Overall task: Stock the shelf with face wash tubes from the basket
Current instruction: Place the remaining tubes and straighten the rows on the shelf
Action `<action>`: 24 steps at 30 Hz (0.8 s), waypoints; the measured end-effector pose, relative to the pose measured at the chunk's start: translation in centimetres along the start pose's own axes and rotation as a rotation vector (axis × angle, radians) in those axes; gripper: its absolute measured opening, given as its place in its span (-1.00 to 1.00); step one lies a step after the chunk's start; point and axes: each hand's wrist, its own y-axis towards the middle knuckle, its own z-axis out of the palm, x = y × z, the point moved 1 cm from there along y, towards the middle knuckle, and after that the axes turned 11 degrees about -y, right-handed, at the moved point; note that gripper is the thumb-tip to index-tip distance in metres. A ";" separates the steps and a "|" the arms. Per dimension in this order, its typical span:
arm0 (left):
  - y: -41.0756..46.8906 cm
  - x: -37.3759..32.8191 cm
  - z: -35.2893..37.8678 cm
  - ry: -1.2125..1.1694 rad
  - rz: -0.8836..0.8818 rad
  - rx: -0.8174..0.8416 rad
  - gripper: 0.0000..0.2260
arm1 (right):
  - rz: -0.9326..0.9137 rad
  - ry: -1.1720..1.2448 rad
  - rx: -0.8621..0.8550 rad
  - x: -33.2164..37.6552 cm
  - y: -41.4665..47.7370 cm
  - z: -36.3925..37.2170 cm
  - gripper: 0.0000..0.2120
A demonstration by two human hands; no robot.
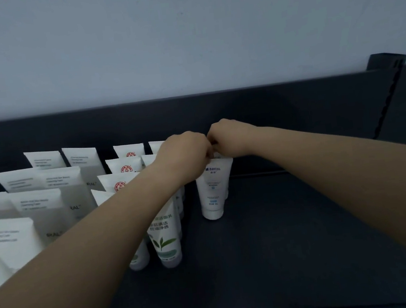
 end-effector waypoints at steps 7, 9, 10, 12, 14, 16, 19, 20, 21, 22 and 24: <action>-0.3 -0.2 -0.4 0.044 -0.019 0.026 -0.71 | 0.002 0.024 0.019 0.2 0.1 0.1 -0.68; -0.4 -0.2 -0.5 0.067 -0.018 0.025 -0.71 | 0.006 0.032 0.023 0.2 0.1 0.1 -0.70; -0.5 -0.2 -0.5 0.074 -0.022 0.026 -0.70 | 0.009 0.035 0.023 0.2 0.1 0.2 -0.70; -0.5 -0.2 -0.6 0.082 -0.032 0.039 -0.71 | 0.014 0.039 0.026 0.3 0.2 0.2 -0.68; -0.5 -0.1 -0.5 0.087 -0.036 0.050 -0.72 | 0.018 0.046 0.031 0.4 0.2 0.3 -0.69; -0.5 0.0 -0.4 0.088 -0.045 0.062 -0.73 | 0.020 0.052 0.036 0.5 0.3 0.4 -0.75; -0.4 0.1 -0.4 0.077 -0.063 0.086 -0.73 | 0.019 0.061 0.039 0.4 0.2 0.3 -0.76; -0.4 0.2 -0.4 0.067 -0.068 0.096 -0.72 | 0.018 0.060 0.039 0.4 0.1 0.3 -0.77; -0.4 0.2 -0.3 0.049 -0.073 0.104 -0.71 | 0.016 0.057 0.035 0.4 0.1 0.2 -0.78; -0.4 0.2 -0.3 0.030 -0.080 0.108 -0.71 | 0.015 0.055 0.027 0.5 0.1 0.1 -0.79; -0.3 0.1 -0.2 0.008 -0.089 0.114 -0.70 | 0.010 0.055 0.006 0.5 0.0 0.1 -0.80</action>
